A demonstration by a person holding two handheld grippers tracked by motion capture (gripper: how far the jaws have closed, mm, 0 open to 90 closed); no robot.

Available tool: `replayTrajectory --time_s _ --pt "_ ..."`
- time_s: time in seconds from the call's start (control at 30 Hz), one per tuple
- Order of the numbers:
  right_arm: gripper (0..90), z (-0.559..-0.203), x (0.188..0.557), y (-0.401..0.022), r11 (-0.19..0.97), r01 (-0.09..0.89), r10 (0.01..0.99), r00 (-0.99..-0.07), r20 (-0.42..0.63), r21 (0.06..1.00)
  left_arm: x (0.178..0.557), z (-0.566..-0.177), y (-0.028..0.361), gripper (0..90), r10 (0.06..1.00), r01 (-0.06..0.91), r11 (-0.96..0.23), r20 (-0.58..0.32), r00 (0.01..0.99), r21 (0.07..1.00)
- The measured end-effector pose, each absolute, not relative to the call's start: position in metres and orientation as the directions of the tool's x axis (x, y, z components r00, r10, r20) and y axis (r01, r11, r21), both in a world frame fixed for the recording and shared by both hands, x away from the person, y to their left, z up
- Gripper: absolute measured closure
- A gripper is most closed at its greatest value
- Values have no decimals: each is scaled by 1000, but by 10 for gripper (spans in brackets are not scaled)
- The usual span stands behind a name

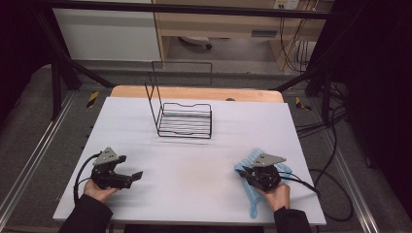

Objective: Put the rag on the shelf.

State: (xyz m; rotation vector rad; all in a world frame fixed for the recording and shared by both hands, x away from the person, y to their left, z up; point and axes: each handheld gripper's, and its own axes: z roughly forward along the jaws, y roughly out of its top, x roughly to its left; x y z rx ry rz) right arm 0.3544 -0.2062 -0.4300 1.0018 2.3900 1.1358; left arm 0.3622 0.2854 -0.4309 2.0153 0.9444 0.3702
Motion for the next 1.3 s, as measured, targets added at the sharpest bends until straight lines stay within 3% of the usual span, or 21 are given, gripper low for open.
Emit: replayTrajectory --time_s 1.3 --pt "795 -431 358 -92 498 380 536 -841 68 780 363 -431 286 60 743 491 -344 -88 664 800"
